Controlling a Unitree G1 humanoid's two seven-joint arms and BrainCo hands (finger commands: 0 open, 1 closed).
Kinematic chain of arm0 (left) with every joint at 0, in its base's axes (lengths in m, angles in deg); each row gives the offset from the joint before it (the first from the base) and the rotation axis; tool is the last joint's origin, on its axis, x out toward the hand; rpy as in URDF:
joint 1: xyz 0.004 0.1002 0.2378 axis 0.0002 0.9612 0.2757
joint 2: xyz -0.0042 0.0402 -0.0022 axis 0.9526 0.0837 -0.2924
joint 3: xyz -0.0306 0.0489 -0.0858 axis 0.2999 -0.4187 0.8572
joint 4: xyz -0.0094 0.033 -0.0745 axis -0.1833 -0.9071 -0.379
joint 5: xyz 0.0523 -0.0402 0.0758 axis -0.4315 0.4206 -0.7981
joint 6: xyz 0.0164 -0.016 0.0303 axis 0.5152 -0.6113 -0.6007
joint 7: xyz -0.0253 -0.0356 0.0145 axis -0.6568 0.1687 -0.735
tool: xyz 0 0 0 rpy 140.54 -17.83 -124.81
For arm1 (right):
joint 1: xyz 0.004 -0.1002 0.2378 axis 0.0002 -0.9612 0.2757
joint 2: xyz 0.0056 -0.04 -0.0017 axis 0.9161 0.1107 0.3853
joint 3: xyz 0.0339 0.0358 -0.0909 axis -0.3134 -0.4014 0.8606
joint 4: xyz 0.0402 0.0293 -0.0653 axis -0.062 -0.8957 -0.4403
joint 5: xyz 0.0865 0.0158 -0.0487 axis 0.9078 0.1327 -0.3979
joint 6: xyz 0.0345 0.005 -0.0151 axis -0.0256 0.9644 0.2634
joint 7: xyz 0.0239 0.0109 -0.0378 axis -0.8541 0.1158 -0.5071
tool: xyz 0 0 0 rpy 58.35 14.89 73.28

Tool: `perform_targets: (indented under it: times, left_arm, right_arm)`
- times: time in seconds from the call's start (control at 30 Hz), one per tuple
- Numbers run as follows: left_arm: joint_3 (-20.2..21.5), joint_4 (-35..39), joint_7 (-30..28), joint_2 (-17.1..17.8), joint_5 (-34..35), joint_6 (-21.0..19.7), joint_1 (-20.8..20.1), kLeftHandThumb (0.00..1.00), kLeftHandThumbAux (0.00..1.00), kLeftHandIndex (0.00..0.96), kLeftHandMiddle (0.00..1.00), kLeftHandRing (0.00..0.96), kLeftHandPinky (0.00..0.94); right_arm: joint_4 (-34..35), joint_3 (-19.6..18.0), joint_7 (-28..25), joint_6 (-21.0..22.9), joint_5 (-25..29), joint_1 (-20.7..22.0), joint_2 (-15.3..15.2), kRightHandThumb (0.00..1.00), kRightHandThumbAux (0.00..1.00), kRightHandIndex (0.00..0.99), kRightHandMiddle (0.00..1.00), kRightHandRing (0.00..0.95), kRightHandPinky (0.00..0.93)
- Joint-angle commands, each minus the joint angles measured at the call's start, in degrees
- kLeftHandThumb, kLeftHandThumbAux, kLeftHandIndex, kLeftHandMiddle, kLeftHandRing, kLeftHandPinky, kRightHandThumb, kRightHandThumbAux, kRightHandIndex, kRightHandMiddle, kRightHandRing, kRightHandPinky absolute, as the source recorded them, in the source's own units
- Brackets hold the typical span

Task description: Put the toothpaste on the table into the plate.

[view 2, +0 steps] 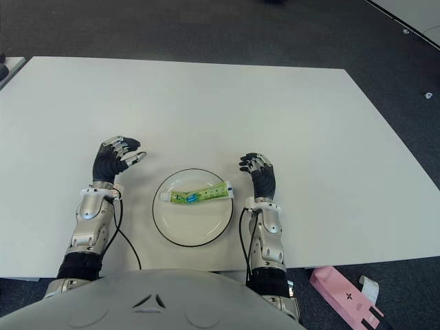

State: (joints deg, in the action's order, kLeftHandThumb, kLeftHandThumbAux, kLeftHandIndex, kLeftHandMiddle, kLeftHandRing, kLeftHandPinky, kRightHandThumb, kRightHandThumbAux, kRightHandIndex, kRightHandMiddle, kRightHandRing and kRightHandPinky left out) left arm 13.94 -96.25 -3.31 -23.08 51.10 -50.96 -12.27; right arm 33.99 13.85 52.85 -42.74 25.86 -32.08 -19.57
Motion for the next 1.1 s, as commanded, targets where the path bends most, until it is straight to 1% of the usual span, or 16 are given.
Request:
perform_targets:
  times: [0.03, 0.1, 0.23, 0.4, 0.73, 1.1]
  left_arm:
    - [-0.1, -0.3, -0.9, -0.3, 0.8, 0.2, 1.1, 0.064, 0.998, 0.535, 0.528, 0.539, 0.524]
    - [-0.1, -0.5, -0.9, -0.5, 1.0, 0.2, 1.3, 0.064, 0.998, 0.536, 0.533, 0.542, 0.524]
    - [-0.4, -0.5, -0.9, -1.1, 1.5, -0.1, 1.9, 0.116, 0.998, 0.545, 0.547, 0.55, 0.527]
    - [-0.6, -0.3, -1.0, -1.5, 1.9, -0.2, 2.5, 0.137, 0.998, 0.551, 0.556, 0.554, 0.527]
    - [-0.3, -0.5, 0.3, -2.6, 1.3, 1.1, 3.5, 0.141, 0.998, 0.553, 0.554, 0.546, 0.516]
    - [0.3, -0.9, 0.6, -1.8, 0.2, 2.7, 4.2, 0.133, 0.998, 0.543, 0.549, 0.541, 0.512]
  right_arm:
    - [-1.4, -0.3, -0.1, 1.9, -0.1, 0.1, 0.5, 0.7, 0.728, 0.429, 0.503, 0.494, 0.483]
    - [-1.4, -0.3, -0.3, 1.7, -0.2, 0.1, 0.4, 0.7, 0.728, 0.429, 0.502, 0.493, 0.483]
    - [-1.2, -0.4, -1.0, 1.5, -0.2, 0.1, 0.1, 0.701, 0.728, 0.429, 0.502, 0.492, 0.485]
    - [-0.8, -0.6, -0.8, 2.2, -0.3, 0.0, 0.2, 0.702, 0.727, 0.429, 0.502, 0.49, 0.484]
    - [0.0, -0.6, -0.3, 2.7, -0.4, -0.3, 0.7, 0.705, 0.725, 0.43, 0.506, 0.493, 0.49]
    - [1.0, 0.1, 0.1, 2.4, -1.1, -1.2, 1.2, 0.706, 0.725, 0.43, 0.508, 0.498, 0.497]
